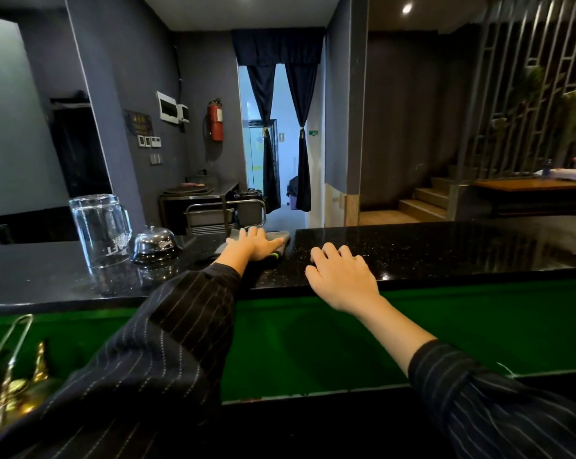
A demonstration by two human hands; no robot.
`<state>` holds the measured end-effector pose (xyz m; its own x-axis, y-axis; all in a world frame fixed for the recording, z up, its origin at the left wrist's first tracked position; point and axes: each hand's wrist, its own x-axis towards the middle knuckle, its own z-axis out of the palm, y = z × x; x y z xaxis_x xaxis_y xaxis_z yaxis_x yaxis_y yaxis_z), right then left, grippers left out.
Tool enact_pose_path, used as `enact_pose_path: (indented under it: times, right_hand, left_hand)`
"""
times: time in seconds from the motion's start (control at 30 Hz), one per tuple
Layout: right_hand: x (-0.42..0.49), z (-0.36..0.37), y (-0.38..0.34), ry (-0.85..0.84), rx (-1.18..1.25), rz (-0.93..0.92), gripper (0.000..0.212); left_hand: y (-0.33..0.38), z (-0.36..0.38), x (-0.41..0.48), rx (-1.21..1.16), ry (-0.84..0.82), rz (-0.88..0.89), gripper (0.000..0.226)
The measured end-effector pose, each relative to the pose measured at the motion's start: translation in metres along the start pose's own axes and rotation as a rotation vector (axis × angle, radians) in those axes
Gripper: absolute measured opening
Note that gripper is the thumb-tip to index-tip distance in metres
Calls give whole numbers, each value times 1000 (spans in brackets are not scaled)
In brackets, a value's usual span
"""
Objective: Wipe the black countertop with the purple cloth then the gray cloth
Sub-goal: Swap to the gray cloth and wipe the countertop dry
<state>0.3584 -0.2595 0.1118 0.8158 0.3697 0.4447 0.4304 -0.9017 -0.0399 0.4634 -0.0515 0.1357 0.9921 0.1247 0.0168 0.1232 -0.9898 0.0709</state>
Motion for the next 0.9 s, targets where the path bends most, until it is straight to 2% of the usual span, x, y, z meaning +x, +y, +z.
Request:
enact_pose_path:
  times: [0.13, 0.23, 0.57, 0.77, 0.9]
  right_hand:
    - [-1, -2, -1, -19, 18, 10, 39]
    - [-4, -6, -2, -48, 41, 19, 36]
    - [-6, -17, -4, -142, 133, 27, 40]
    - [-4, -18, -3, -172, 134, 20, 41]
    - [-4, -16, -2, -161, 136, 11, 40]
  left_hand:
    - [-21, 0, -25, 4, 13, -76, 83]
    - [-33, -2, -49, 37, -21, -70, 75]
    - [-29, -5, -127, -16, 16, -164, 76]
    - [-27, -2, -140, -7, 22, -161, 78]
    - [-24, -9, -136, -58, -6, -239, 76]
